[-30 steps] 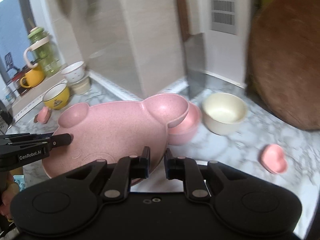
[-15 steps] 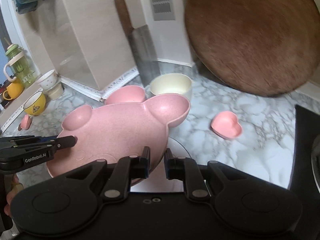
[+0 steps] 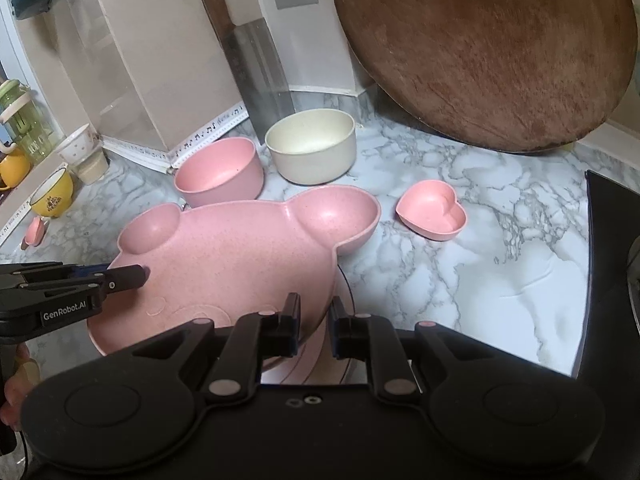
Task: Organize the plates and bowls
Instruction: 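Carry the bear plate with both grippers toward the pink bowl and lower it, then open both grippers and release the bear plate onto the counter, then move both grippers to the pink bowl rim and close, then lift the pink bowl with both grippers and carry it toward the bear plate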
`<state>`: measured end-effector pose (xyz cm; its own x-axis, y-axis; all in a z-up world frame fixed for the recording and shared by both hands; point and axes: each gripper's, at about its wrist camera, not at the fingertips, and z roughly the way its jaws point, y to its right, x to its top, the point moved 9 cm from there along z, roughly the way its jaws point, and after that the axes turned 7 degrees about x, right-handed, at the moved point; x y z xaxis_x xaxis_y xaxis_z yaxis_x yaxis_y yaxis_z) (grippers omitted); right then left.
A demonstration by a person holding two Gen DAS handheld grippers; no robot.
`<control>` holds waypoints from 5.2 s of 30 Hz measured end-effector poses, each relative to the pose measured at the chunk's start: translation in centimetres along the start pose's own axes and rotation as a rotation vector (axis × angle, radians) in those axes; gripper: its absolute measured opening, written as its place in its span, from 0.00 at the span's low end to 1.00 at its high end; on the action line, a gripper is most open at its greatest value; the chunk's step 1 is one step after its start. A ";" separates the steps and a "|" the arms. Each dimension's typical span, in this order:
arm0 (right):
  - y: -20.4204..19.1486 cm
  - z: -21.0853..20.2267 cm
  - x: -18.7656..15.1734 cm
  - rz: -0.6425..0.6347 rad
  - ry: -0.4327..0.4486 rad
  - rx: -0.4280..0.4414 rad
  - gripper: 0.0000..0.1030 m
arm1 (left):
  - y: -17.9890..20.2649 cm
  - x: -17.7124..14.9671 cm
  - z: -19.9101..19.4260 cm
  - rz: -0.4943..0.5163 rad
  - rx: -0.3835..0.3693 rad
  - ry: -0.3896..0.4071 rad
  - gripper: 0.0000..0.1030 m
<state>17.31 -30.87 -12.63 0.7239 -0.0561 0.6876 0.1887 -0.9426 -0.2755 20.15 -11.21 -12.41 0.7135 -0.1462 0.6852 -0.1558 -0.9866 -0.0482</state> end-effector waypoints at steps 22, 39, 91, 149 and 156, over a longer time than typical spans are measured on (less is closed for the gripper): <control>0.9 1.9 -0.4 0.002 -0.024 -0.005 0.13 | 0.3 -0.7 1.5 0.025 0.011 -0.005 0.17; 0.8 2.4 -0.6 -0.031 -0.033 -0.032 0.14 | -0.3 -1.6 1.8 0.037 0.014 -0.021 0.18; -5.0 9.4 12.8 -0.052 -0.013 -0.026 0.97 | -7.3 9.8 6.3 -0.135 0.108 0.058 0.77; -8.9 10.0 12.9 -0.069 -0.036 -0.037 0.12 | -5.5 11.1 3.8 -0.058 0.046 0.038 0.19; -11.8 7.6 12.5 -0.117 -0.018 -0.016 0.12 | -6.8 9.9 0.2 -0.074 0.077 0.054 0.19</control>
<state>29.24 -17.96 -5.89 0.7094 0.0608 0.7022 0.2625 -0.9474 -0.1833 28.39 -5.99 -5.48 0.6827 -0.0709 0.7273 -0.0499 -0.9975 -0.0504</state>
